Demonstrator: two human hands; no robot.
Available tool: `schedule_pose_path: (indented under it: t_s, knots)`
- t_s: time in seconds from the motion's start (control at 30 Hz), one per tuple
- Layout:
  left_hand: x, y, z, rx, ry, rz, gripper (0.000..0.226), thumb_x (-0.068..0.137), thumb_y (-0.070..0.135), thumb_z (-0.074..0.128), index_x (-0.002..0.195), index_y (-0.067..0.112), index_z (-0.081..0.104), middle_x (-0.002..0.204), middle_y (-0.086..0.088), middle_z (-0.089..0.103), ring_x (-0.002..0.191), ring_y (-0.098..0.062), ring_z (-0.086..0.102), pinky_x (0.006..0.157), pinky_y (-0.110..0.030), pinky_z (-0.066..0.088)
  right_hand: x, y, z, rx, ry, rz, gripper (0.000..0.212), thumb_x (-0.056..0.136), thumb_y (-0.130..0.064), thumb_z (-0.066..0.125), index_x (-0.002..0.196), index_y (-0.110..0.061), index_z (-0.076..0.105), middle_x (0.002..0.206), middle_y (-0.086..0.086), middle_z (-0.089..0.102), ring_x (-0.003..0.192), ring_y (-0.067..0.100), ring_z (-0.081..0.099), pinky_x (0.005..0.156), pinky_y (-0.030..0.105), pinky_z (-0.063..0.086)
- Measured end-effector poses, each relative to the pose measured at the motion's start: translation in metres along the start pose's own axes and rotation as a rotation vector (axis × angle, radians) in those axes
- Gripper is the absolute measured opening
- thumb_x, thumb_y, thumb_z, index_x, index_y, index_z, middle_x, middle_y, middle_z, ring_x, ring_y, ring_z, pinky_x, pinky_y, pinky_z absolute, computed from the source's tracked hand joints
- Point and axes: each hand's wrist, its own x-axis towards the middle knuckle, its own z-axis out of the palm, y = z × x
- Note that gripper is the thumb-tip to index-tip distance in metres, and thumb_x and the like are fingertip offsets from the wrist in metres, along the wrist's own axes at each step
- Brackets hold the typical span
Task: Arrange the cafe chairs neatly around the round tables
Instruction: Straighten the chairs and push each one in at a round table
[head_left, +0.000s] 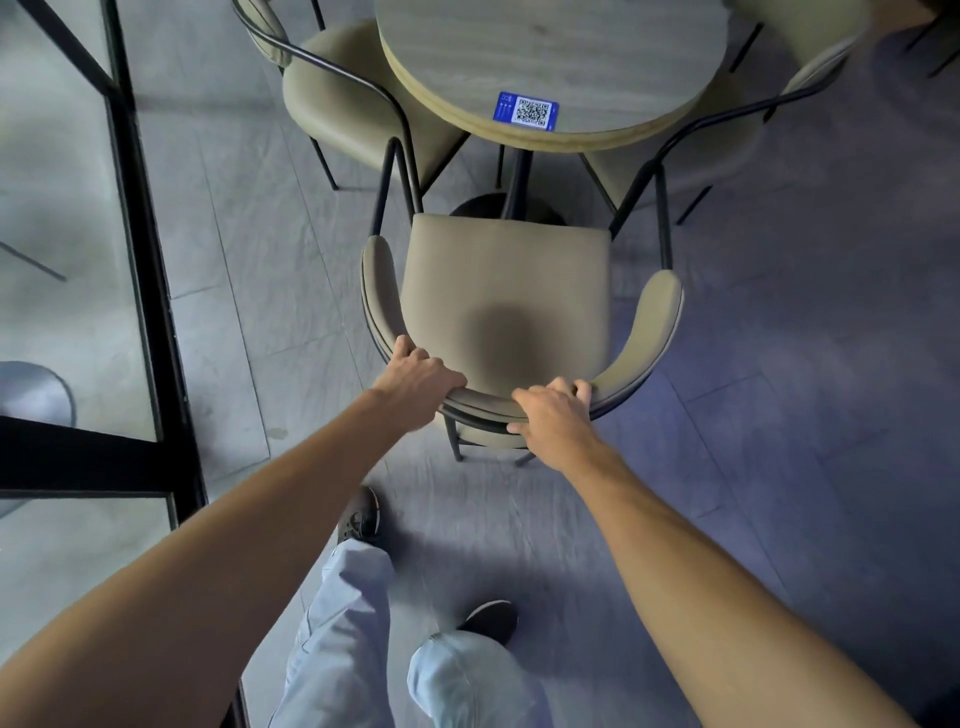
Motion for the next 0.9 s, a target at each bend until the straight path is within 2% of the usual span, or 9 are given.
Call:
schedule_pose_path:
  t_s: [0.13, 0.27, 0.43, 0.53, 0.9]
  knots:
    - [0.007, -0.013, 0.002, -0.002, 0.010, -0.020, 0.043, 0.080, -0.002, 0.052, 0.105, 0.032, 0.059, 0.084, 0.002, 0.056, 0.099, -0.027, 0.057, 0.103, -0.047, 0.030, 0.013, -0.008, -0.002, 0.010, 0.027, -0.003, 0.021, 0.096, -0.038, 0.060, 0.104, -0.019, 0.061, 0.103, 0.000, 0.067, 0.109, 0.028, 0.049, 0.098, 0.047, 0.024]
    - [0.009, -0.009, 0.001, 0.040, 0.014, -0.035, 0.047, 0.084, 0.001, 0.050, 0.119, 0.032, 0.056, 0.098, -0.002, 0.062, 0.102, -0.029, 0.053, 0.105, -0.050, 0.028, 0.016, -0.004, -0.004, 0.000, 0.031, -0.012, 0.023, 0.096, -0.040, 0.060, 0.106, -0.019, 0.061, 0.103, -0.001, 0.066, 0.108, 0.027, 0.050, 0.098, 0.046, 0.026]
    - [0.007, -0.006, 0.003, 0.048, 0.021, -0.026, 0.056, 0.082, -0.001, 0.049, 0.126, 0.032, 0.053, 0.104, -0.003, 0.061, 0.107, -0.032, 0.050, 0.110, -0.057, 0.021, 0.014, -0.003, -0.004, -0.002, 0.035, -0.008, 0.022, 0.095, -0.041, 0.061, 0.102, -0.020, 0.061, 0.100, -0.002, 0.068, 0.104, 0.025, 0.050, 0.088, 0.042, 0.024]
    - [0.005, -0.001, 0.006, 0.030, 0.043, -0.016, 0.060, 0.082, -0.004, 0.048, 0.131, 0.030, 0.049, 0.108, -0.006, 0.060, 0.112, -0.036, 0.049, 0.113, -0.064, 0.016, 0.009, 0.001, -0.003, -0.014, 0.044, 0.002, 0.020, 0.095, -0.040, 0.061, 0.101, -0.020, 0.061, 0.099, -0.002, 0.069, 0.103, 0.024, 0.050, 0.089, 0.041, 0.025]
    - [0.003, 0.011, 0.008, -0.025, 0.037, 0.006, 0.065, 0.080, -0.006, 0.050, 0.134, 0.031, 0.047, 0.111, -0.006, 0.059, 0.118, -0.036, 0.046, 0.113, -0.066, 0.012, -0.002, 0.010, -0.005, -0.007, 0.023, -0.008, 0.013, 0.094, -0.031, 0.063, 0.094, -0.020, 0.057, 0.097, -0.002, 0.067, 0.100, 0.024, 0.048, 0.089, 0.041, 0.028]
